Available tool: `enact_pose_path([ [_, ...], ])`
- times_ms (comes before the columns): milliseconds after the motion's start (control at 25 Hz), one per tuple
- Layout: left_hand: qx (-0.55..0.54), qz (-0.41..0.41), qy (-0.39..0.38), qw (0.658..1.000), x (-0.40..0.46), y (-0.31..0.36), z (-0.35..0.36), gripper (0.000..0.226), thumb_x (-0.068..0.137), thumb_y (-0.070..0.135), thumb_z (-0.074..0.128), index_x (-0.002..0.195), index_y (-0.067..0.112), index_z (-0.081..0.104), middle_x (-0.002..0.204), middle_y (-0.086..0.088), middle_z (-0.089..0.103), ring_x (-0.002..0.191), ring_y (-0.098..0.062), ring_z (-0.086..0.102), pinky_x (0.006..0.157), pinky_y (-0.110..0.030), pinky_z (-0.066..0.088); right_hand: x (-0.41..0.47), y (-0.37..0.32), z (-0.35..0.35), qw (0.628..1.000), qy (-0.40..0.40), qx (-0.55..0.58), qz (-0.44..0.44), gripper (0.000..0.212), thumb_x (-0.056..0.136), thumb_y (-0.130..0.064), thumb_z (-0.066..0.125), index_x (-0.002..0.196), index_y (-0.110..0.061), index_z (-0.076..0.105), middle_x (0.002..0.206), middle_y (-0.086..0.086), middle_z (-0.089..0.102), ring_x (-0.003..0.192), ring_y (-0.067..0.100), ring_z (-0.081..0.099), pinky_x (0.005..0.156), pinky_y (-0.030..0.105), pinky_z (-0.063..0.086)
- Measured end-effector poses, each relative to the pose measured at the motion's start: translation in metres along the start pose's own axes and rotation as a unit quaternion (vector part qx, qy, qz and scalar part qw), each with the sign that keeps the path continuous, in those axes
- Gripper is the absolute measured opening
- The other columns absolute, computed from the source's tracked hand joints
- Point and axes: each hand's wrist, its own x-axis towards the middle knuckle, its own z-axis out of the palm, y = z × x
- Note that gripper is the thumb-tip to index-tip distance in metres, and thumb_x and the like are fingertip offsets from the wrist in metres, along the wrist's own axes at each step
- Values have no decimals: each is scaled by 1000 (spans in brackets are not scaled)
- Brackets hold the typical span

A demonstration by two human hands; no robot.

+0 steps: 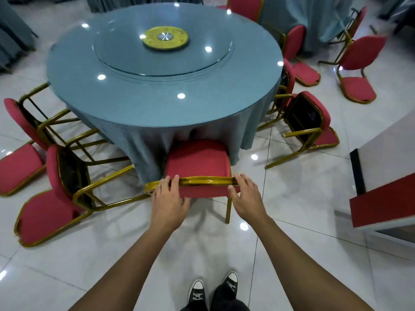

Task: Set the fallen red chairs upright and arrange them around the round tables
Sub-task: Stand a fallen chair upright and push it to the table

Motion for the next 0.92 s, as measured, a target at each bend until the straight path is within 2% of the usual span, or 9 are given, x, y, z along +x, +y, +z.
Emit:
enact_pose_path([
  [80,-7,32,25,999,6,14,-2,57,93,35,57,144,16,44,142,-9,48,135,-29,40,113,-47,34,-2,-1,-9,1000,14,27,1,48,104,-42,42,151,-28,38,150,-2,44,137,18,39,113,41,38],
  [160,-20,64,28,997,13,34,-3,44,92,32,59,134,20,53,129,-3,55,123,-25,47,107,-43,38,-7,1,-21,998,30,47,2,44,104,-38,45,148,-31,42,142,-5,50,129,16,46,107,37,43],
  [320,-24,148,-15,989,24,89,1,25,94,31,56,119,31,57,114,8,56,111,-18,49,99,-35,36,-14,19,-58,993,78,82,25,43,103,-36,47,146,-34,42,143,-10,48,130,11,44,106,32,41],
  [440,-43,199,-48,978,33,140,12,23,95,32,56,118,34,58,116,12,54,111,-13,46,96,-31,33,-14,44,-90,987,115,97,49,43,103,-35,48,145,-34,43,145,-10,47,131,8,43,105,27,39],
  [680,-75,246,-94,962,69,265,36,24,97,32,55,120,37,58,120,16,52,117,-8,43,105,-32,39,12,117,-173,974,169,130,77,38,102,-31,50,140,-33,50,142,-10,51,129,9,48,104,25,42],
  [800,-87,270,-98,954,90,340,49,24,97,31,56,120,37,58,119,17,53,112,-5,43,103,-32,42,34,164,-224,966,204,137,80,32,102,-30,51,133,-33,55,133,-12,55,119,3,51,97,19,43],
  [920,-109,298,-86,945,104,410,60,23,97,28,56,119,34,60,116,18,54,108,-2,44,101,-30,42,59,207,-271,961,226,136,77,32,101,-29,51,132,-31,56,129,-14,54,117,2,51,97,21,45],
])
